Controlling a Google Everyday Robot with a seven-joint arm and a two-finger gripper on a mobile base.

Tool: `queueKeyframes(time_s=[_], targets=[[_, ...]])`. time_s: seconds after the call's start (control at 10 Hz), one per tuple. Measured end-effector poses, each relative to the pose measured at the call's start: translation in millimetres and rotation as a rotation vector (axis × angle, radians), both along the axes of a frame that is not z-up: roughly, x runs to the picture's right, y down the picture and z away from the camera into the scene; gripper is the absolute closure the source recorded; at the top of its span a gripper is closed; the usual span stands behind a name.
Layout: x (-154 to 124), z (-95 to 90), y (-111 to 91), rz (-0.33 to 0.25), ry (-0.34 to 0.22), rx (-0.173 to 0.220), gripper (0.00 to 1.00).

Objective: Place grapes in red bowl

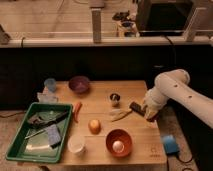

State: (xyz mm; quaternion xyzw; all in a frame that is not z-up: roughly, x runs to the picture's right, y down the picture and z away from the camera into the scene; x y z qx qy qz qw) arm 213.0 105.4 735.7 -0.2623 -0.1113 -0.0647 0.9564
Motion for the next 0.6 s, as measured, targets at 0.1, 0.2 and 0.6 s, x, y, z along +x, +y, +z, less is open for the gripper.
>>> queueKeyframes(time_s=[0.1,0.2,0.6], targets=[[0.3,-2.1,1.0,-0.009,-0.007,0.001,1.0],[-0.1,-5.1,2.7,-0.023,-0.017,-0.001,1.0],[-7.4,-19.9,7.8,-0.079,-0.061,-0.016,1.0]])
